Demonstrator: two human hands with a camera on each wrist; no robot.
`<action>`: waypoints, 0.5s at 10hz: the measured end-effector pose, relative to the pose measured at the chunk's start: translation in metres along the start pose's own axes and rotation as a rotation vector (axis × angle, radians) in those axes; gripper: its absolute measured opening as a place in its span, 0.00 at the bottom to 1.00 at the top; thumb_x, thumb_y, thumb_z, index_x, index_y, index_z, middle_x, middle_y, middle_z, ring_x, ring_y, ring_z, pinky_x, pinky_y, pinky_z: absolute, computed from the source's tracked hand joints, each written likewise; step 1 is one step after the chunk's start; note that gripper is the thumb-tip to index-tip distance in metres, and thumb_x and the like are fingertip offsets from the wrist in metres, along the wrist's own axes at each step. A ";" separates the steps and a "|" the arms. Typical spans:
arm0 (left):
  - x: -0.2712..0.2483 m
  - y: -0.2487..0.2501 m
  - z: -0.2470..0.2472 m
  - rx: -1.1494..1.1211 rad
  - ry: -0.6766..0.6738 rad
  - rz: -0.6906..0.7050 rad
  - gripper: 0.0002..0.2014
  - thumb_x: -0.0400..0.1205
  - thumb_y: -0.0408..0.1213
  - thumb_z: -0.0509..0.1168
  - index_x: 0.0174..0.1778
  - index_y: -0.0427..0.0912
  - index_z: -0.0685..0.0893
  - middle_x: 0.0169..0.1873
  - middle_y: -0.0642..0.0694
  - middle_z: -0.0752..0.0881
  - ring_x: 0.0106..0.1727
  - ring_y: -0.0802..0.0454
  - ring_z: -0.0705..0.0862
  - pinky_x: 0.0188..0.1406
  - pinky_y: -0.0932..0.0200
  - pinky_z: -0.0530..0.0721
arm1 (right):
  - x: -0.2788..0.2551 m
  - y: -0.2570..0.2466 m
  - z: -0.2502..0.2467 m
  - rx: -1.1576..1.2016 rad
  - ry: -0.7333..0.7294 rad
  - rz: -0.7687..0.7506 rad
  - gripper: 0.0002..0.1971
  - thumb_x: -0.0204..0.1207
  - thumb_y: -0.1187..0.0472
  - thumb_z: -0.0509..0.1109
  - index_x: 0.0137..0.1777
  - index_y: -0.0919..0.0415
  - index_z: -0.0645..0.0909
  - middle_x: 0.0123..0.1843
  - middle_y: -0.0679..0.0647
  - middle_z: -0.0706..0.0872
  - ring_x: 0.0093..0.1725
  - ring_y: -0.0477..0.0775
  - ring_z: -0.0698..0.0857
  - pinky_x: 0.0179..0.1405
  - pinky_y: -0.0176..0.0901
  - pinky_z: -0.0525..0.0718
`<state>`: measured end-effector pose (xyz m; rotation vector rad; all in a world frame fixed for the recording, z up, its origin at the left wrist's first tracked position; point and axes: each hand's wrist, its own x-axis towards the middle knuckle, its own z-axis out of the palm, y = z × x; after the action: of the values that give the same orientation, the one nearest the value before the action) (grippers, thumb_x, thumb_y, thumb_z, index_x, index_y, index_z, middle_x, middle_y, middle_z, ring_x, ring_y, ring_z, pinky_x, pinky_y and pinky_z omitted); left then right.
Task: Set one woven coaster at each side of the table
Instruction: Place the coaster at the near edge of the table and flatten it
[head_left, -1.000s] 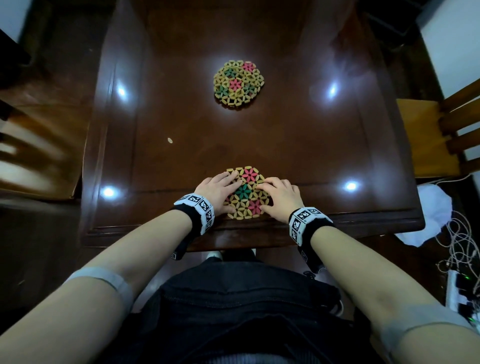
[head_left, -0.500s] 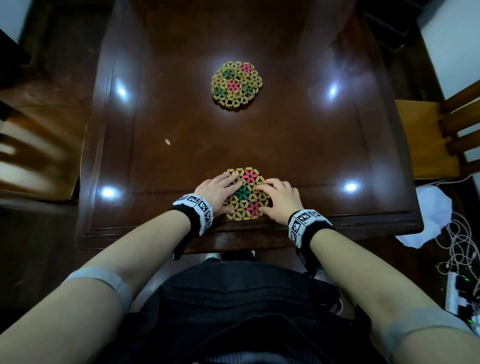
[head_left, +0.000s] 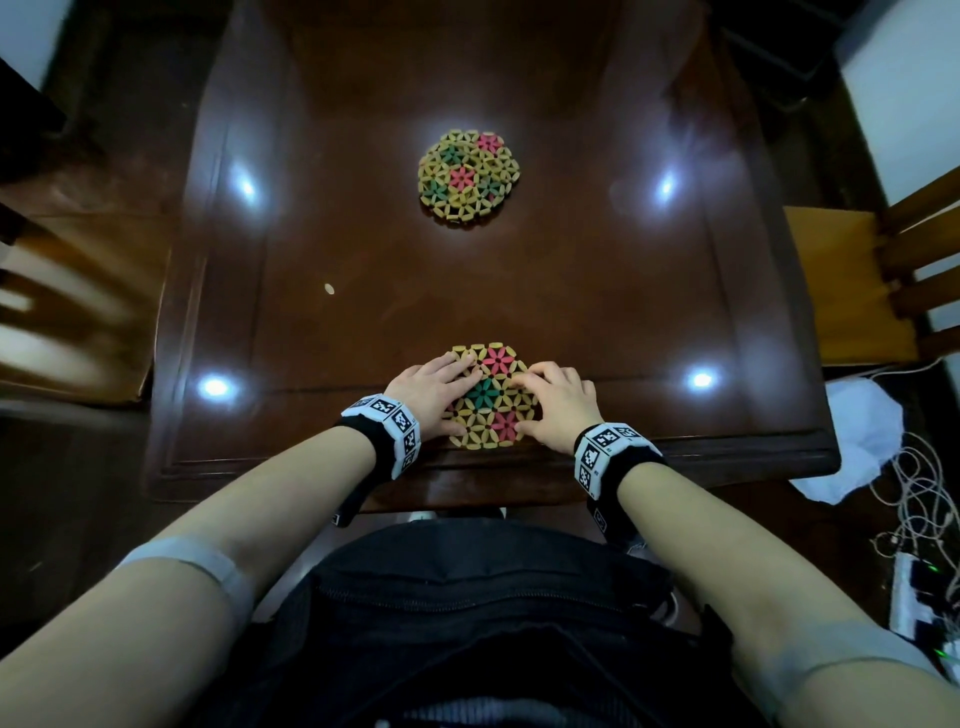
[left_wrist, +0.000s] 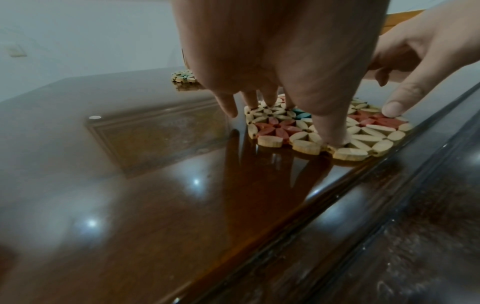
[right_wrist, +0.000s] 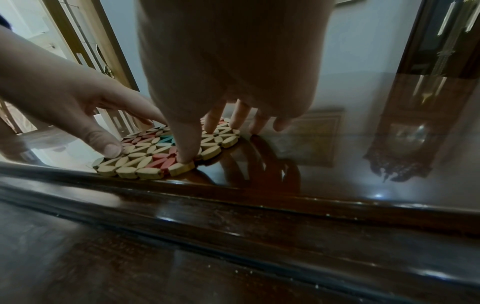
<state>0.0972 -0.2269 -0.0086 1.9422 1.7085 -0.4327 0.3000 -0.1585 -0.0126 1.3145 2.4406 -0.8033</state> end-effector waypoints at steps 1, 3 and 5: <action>0.000 0.001 0.000 -0.004 -0.005 -0.004 0.43 0.78 0.58 0.64 0.83 0.55 0.47 0.85 0.53 0.45 0.86 0.50 0.46 0.81 0.47 0.56 | -0.001 0.001 0.000 0.000 0.002 -0.003 0.31 0.71 0.47 0.74 0.74 0.41 0.69 0.76 0.46 0.67 0.76 0.56 0.63 0.74 0.55 0.62; 0.000 0.003 -0.001 -0.011 -0.007 -0.011 0.43 0.78 0.57 0.64 0.83 0.55 0.47 0.85 0.53 0.45 0.86 0.50 0.46 0.82 0.47 0.56 | -0.001 0.002 -0.003 -0.011 -0.003 -0.021 0.31 0.72 0.47 0.74 0.74 0.42 0.69 0.76 0.47 0.67 0.76 0.57 0.63 0.74 0.56 0.62; 0.000 0.001 -0.002 -0.054 0.021 -0.007 0.43 0.77 0.57 0.66 0.83 0.56 0.49 0.85 0.53 0.48 0.85 0.51 0.48 0.82 0.47 0.56 | 0.004 0.004 -0.006 0.020 0.010 -0.043 0.26 0.72 0.47 0.74 0.70 0.42 0.74 0.74 0.47 0.69 0.75 0.56 0.65 0.73 0.56 0.63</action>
<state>0.0982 -0.2258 -0.0070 1.9090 1.7229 -0.3661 0.3014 -0.1505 -0.0107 1.2804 2.4824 -0.8363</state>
